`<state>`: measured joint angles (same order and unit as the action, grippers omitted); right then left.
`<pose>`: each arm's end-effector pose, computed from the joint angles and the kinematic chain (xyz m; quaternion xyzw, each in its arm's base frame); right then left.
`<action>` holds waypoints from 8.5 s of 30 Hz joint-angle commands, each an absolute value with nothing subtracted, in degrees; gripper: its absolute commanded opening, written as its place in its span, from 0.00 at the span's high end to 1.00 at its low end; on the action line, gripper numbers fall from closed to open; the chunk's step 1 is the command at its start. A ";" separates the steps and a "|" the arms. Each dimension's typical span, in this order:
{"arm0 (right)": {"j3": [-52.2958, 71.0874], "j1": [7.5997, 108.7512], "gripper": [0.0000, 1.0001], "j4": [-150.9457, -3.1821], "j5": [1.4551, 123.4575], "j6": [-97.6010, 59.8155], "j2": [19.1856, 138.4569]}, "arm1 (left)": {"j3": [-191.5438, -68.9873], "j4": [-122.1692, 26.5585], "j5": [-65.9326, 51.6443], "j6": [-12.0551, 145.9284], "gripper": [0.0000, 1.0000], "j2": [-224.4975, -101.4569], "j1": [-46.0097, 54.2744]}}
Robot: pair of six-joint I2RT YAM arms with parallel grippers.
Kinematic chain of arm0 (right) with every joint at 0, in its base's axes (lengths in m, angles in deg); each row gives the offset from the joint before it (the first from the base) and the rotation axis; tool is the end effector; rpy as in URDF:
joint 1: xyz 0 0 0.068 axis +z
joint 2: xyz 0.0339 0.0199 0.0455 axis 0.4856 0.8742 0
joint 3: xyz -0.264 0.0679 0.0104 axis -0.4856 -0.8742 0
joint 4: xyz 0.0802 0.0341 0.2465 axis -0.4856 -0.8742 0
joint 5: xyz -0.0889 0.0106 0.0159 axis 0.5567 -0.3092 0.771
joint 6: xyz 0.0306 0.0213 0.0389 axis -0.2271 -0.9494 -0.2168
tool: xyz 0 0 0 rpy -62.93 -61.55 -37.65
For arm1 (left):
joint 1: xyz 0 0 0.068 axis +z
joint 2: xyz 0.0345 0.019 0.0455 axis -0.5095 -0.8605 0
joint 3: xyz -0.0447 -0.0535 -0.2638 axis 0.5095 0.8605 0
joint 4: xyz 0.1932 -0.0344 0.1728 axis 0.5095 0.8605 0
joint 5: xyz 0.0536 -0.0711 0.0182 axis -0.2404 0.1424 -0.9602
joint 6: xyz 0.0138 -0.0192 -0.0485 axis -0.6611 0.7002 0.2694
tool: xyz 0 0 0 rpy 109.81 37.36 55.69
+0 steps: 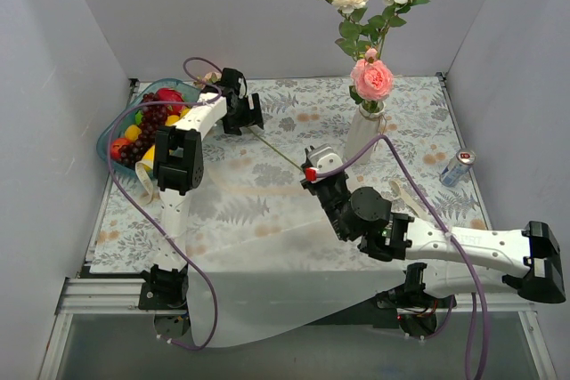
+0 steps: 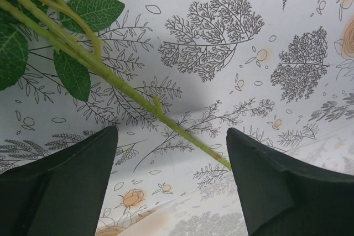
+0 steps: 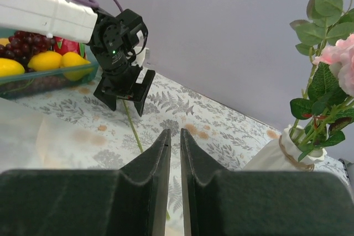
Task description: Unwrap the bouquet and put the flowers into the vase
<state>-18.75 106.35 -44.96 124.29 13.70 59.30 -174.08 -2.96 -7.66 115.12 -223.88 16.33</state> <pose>0.0804 0.2248 0.3727 -0.1841 0.6152 0.0691 0.7634 0.4940 -0.1308 0.1696 -0.3604 0.9010 -0.1923 0.1459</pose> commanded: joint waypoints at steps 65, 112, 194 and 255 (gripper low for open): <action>18.22 70.71 0.44 -67.06 70.98 -10.76 123.42 | -157.94 -5.45 -8.37 110.46 0.16 -191.19 29.84; 11.37 79.59 0.89 -69.00 85.91 -10.41 105.84 | -162.59 -1.94 -13.20 109.23 0.02 -200.67 19.21; -2.78 73.96 0.54 -67.77 78.18 -12.26 106.64 | -177.72 7.47 -24.99 112.84 0.02 -220.11 13.32; -1.20 71.85 0.99 -74.97 74.14 -13.04 102.87 | -179.47 7.30 -27.01 113.36 0.02 -221.95 13.32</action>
<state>-3.96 71.16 -71.56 73.52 -13.38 105.77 -176.68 7.77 -25.06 112.81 -221.32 13.57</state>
